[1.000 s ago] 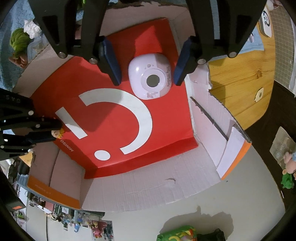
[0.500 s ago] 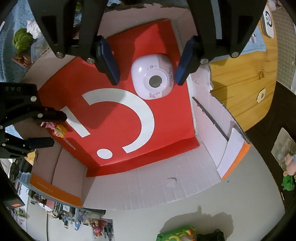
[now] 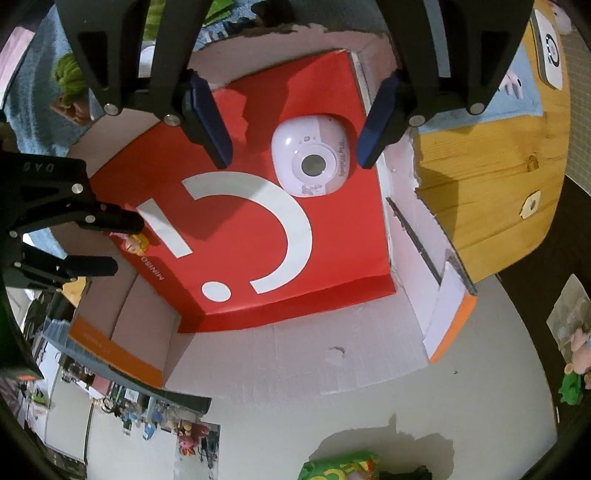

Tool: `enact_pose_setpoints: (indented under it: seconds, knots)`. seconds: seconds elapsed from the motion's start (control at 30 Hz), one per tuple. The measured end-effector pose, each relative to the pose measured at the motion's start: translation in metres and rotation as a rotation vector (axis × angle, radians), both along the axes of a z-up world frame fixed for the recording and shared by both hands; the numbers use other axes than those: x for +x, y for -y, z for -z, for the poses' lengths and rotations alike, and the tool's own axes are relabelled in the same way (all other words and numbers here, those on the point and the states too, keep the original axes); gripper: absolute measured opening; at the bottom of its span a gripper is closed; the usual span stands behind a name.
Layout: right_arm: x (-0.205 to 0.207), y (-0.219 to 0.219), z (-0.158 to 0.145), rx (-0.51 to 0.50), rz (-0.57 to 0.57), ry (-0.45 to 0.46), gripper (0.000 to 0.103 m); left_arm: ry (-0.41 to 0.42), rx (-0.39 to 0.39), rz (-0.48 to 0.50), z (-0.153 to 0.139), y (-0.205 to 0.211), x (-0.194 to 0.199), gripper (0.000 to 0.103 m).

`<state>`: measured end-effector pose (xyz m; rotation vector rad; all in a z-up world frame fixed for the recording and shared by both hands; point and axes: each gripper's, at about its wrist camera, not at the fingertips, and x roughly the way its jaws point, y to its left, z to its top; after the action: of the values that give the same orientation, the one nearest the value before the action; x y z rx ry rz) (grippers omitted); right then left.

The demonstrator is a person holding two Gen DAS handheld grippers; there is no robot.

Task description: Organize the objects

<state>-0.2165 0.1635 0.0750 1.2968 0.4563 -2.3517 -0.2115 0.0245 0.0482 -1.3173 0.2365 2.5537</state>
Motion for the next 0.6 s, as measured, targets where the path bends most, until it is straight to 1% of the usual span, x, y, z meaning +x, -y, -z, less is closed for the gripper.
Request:
enact_pose_setpoints:
  seconds: [0.07, 0.13, 0.17, 0.27, 0.37, 0.43, 0.5, 0.57, 0.6]
  knots:
    - [0.007, 0.007, 0.002, -0.018, 0.003, -0.008, 0.061, -0.01, 0.015, -0.007, -0.005, 0.001, 0.003, 0.072]
    - [0.01, 0.008, -0.003, -0.044, 0.009, -0.019, 0.062, -0.021, 0.03, -0.013, -0.011, 0.004, 0.007, 0.072]
    - [0.011, 0.009, -0.005, -0.055, 0.011, -0.025, 0.062, -0.032, 0.041, -0.017, -0.016, 0.004, 0.01, 0.074]
    - [0.016, 0.006, -0.018, -0.095, 0.023, -0.057, 0.066, -0.069, 0.068, -0.028, -0.028, 0.006, 0.017, 0.08]
    - [0.022, 0.008, -0.031, -0.124, 0.029, -0.093, 0.066, -0.118, 0.09, -0.049, -0.045, 0.007, 0.027, 0.082]
    - [0.028, 0.007, -0.042, -0.153, 0.03, -0.118, 0.07, -0.143, 0.11, -0.063, -0.055, 0.01, 0.033, 0.086]
    - [0.036, 0.004, -0.053, -0.166, 0.031, -0.152, 0.075, -0.169, 0.13, -0.084, -0.065, 0.014, 0.041, 0.091]
    - [0.047, 0.003, -0.065, -0.178, 0.033, -0.196, 0.075, -0.203, 0.139, -0.105, -0.075, 0.017, 0.049, 0.091]
    - [0.05, 0.002, -0.067, -0.184, 0.036, -0.207, 0.076, -0.214, 0.139, -0.113, -0.078, 0.018, 0.053, 0.093]
